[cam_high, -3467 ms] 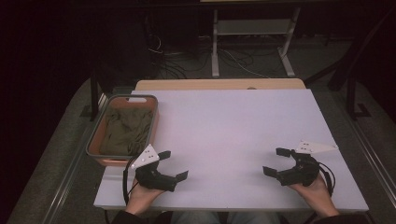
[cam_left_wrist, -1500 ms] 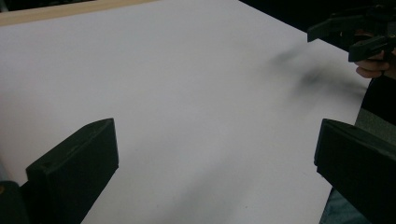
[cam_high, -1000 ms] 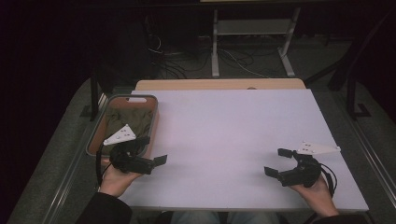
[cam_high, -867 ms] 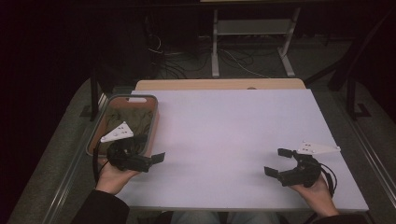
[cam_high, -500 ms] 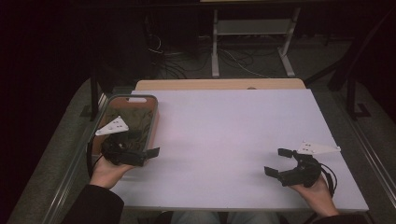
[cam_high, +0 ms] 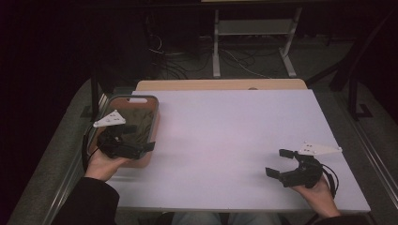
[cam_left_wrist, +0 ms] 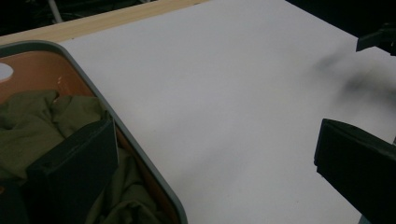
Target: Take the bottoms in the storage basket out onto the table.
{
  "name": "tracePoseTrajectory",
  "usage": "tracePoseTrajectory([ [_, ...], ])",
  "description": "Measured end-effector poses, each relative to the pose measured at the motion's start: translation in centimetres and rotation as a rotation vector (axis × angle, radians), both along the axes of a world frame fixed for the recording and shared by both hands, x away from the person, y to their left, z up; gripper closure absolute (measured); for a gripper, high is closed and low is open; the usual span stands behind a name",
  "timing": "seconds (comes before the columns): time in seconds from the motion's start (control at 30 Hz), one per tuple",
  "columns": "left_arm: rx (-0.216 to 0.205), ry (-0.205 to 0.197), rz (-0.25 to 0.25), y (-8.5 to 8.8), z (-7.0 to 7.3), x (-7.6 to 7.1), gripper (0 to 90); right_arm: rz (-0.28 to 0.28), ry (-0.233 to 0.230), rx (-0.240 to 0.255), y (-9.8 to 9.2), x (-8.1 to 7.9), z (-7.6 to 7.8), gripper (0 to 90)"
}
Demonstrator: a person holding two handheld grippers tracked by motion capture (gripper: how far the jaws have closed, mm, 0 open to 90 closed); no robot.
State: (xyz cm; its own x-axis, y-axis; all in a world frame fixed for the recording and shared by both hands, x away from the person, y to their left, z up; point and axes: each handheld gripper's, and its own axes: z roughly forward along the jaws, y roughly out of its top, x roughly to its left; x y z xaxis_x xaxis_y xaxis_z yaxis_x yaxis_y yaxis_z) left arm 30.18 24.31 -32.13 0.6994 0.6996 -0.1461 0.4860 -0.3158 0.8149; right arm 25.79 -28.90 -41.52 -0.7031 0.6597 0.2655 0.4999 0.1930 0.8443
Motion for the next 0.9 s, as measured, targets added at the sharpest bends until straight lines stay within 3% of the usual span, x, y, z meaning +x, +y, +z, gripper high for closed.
tracePoseTrajectory([
  [0.5, 0.050, 0.021, 0.047, 2.3, 0.1, 1.6, 0.0, -0.006, -0.003, -0.006, 0.0, 0.1, -0.1, 0.3],
  [0.9, 0.095, 0.051, 0.049, 3.3, -0.3, 2.8, 0.0, 0.002, 0.000, -0.013, 0.0, 0.1, -0.1, 0.3],
])
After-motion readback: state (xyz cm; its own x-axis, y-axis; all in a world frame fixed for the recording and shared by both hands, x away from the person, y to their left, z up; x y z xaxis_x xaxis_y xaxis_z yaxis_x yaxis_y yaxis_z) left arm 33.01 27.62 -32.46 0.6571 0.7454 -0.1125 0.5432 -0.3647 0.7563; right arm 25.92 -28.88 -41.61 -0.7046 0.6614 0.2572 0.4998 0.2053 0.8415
